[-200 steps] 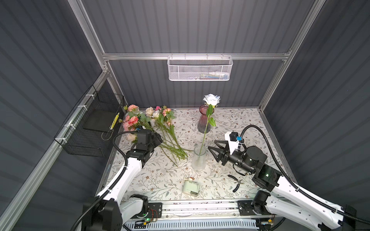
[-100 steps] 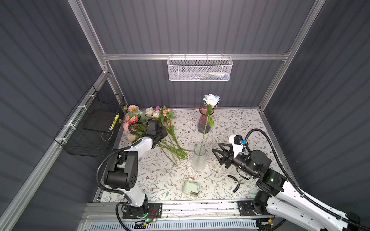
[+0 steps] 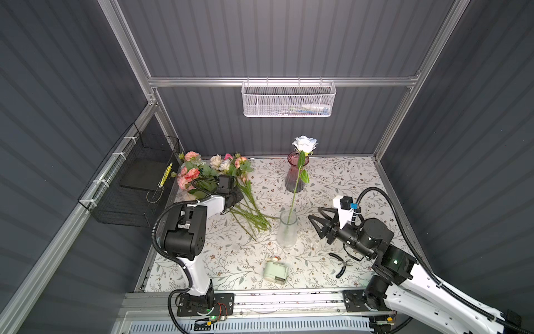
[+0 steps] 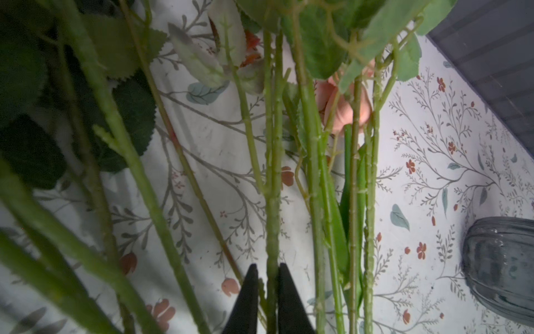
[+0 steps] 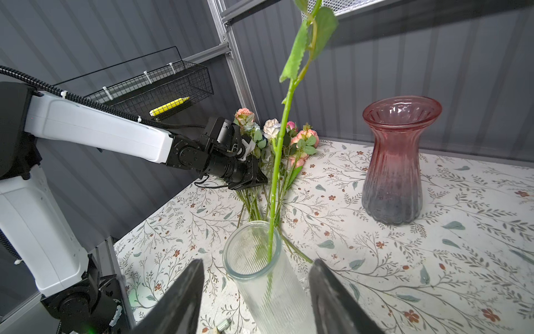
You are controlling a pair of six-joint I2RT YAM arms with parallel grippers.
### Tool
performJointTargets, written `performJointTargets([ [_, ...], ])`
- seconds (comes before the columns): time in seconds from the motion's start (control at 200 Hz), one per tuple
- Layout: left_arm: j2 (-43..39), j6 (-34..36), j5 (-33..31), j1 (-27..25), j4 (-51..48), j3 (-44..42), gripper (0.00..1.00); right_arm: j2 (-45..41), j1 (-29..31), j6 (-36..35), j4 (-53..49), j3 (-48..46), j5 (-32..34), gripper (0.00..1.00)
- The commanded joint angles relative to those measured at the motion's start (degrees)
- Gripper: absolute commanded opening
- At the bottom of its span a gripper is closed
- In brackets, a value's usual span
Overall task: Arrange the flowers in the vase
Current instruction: 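Grasp a cream rose stem from the bunch with the left gripper, then lift the cream rose with left gripper while right gripper grasps its stem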
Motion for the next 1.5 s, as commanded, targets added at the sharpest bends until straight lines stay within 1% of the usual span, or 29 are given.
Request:
performJointTargets([
  [0.0, -0.49, 1.89, -2.25, 0.40, -2.76, 2.02, 0.04, -0.72, 0.20, -0.16, -0.55, -0.08, 0.83, 0.61],
  [0.055, -1.28, 2.36, -2.76, 0.34, -3.38, 2.39, 0.00, -0.76, 0.19, -0.16, -0.54, -0.04, 0.87, 0.60],
  [0.205, -3.76, 3.40, -4.04, 0.35, -5.73, 3.86, 0.00, -0.62, 0.20, -0.16, -0.37, -0.11, 0.93, 0.61],
  [0.305, -8.82, 4.44, -4.78, -0.36, -5.53, 3.43, 0.00, -0.80, 0.19, -0.16, -0.60, -0.03, 1.00, 0.61],
  [0.385, -14.35, 7.39, -8.90, -3.48, -7.64, 4.09, 0.00, -0.95, 0.19, -0.16, -0.68, -0.09, 0.99, 0.60],
  [0.435, -17.61, 9.12, -13.02, -6.25, -9.39, 3.77, 0.00, -0.90, 0.19, -0.16, -0.63, -0.10, 1.01, 0.61],
  [0.475, -18.79, 9.45, -16.21, -7.42, -11.00, 3.06, 0.00, -1.04, 0.20, -0.08, -0.51, -0.22, 1.23, 0.61],
  [0.515, -17.91, 8.23, -17.91, -6.85, -14.37, 3.41, 0.00, -1.11, 0.19, -0.03, -0.20, -0.50, 1.35, 0.60],
  [0.59, -13.44, 6.82, -20.72, -4.90, -22.65, 6.34, 0.00, -1.13, 0.19, 0.26, 0.78, -0.93, 1.35, 0.60],
  [0.63, -12.38, 6.83, -22.77, -4.96, -24.66, 7.49, 0.00, -0.90, 0.19, 0.27, 0.85, -0.84, 1.14, 0.61],
  [0.71, -15.94, 8.01, -26.08, -7.63, -21.13, 6.05, 0.00, -0.64, 0.19, 0.36, 0.35, -0.33, 0.56, 0.60],
  [0.755, -19.04, 9.78, -30.10, -10.09, -18.50, 5.19, 0.00, -0.65, 0.21, 0.44, 0.16, -0.22, 0.35, 0.61],
  [0.82, -22.14, 11.67, -34.32, -12.76, -18.06, 5.97, 0.00, -0.91, 0.24, 0.71, 0.37, -0.26, 0.59, 0.61],
  [0.86, -23.81, 12.06, -35.42, -13.35, -17.96, 6.28, 0.00, -1.02, 0.19, 0.93, 0.41, -0.27, 0.57, 0.61],
  [0.97, -29.39, 10.88, -35.86, -13.54, -17.74, 5.57, 0.00, -1.52, 0.21, 1.23, 0.32, -0.27, 0.51, 0.61],
  [1.07, -35.79, 10.04, -33.75, -13.63, -15.90, 3.54, 0.00, -2.41, 0.20, 1.77, 0.17, 0.18, 0.40, 0.62],
  [1.13, -39.67, 9.94, -31.19, -13.63, -15.06, 2.83, 0.00, -2.93, 0.19, 1.77, -0.32, 0.86, -0.09, 0.63],
  [1.17, -42.13, 10.00, -28.39, -13.63, -14.29, 2.54, 0.00, -3.14, 0.20, 1.63, -0.55, 1.54, -0.84, 0.63],
  [1.31, -50.91, 10.98, -12.32, -13.62, -8.75, 0.51, 0.00, -4.98, 0.19, 0.90, -0.50, 3.70, -5.62, 0.63],
  [1.415, -55.85, 10.48, -0.86, -13.63, -6.24, 0.31, 0.00, -6.22, 0.30, 0.32, -0.59, 6.10, -11.92, 0.63],
  [1.496, -58.36, 10.30, 7.23, -13.62, -4.57, 0.67, 0.00, -4.80, 0.57, 0.36, -2.85, 10.15, -17.15, 0.62],
])
